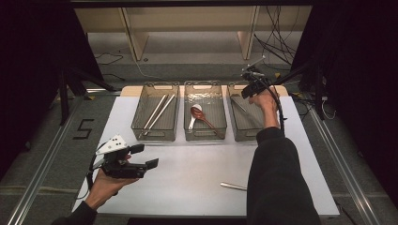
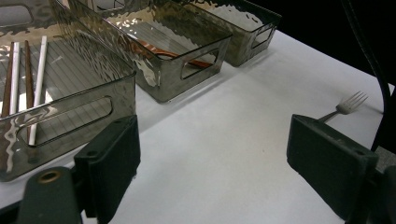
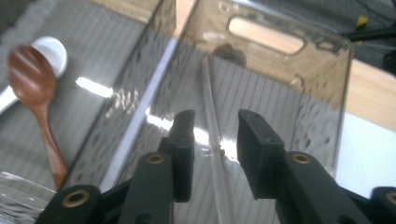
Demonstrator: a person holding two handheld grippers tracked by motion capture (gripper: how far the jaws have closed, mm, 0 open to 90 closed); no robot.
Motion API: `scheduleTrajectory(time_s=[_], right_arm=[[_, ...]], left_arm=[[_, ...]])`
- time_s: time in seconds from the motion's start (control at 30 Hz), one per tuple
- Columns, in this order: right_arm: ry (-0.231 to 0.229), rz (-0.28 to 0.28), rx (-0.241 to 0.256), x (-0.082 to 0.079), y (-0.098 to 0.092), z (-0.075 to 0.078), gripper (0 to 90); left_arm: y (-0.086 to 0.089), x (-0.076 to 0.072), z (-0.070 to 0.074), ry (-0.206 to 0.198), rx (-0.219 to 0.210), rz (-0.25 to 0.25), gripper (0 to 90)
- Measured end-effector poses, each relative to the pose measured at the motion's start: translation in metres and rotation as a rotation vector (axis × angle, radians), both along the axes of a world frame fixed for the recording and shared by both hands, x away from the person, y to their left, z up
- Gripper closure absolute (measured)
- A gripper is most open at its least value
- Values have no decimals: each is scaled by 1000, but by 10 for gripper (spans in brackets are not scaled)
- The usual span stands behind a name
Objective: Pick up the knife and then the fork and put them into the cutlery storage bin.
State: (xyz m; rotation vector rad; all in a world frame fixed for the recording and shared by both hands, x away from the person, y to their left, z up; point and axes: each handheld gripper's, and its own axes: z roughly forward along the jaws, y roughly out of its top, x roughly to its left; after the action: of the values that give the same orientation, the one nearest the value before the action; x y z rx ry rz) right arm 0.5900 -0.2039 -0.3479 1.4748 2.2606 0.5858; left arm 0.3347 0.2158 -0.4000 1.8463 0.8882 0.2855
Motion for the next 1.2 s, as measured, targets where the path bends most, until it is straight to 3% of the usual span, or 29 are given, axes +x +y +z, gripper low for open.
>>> scheduleTrajectory(time_s=[0.23,0.47,0.67,0.9,1.2], right_arm=[[-5,30,21,-9,-8,8,555],[-14,88,90,-27,-13,13,447],[-49,171,142,-55,-12,20,372],[-87,236,224,-90,-12,25,343],[-118,304,254,-131,-8,19,313]], left_arm=[[0,0,-1,0,1,3,169],[1,1,-1,1,5,7,168],[0,1,-2,0,3,10,168],[1,1,-2,2,4,11,168],[1,1,-2,4,0,14,167]])
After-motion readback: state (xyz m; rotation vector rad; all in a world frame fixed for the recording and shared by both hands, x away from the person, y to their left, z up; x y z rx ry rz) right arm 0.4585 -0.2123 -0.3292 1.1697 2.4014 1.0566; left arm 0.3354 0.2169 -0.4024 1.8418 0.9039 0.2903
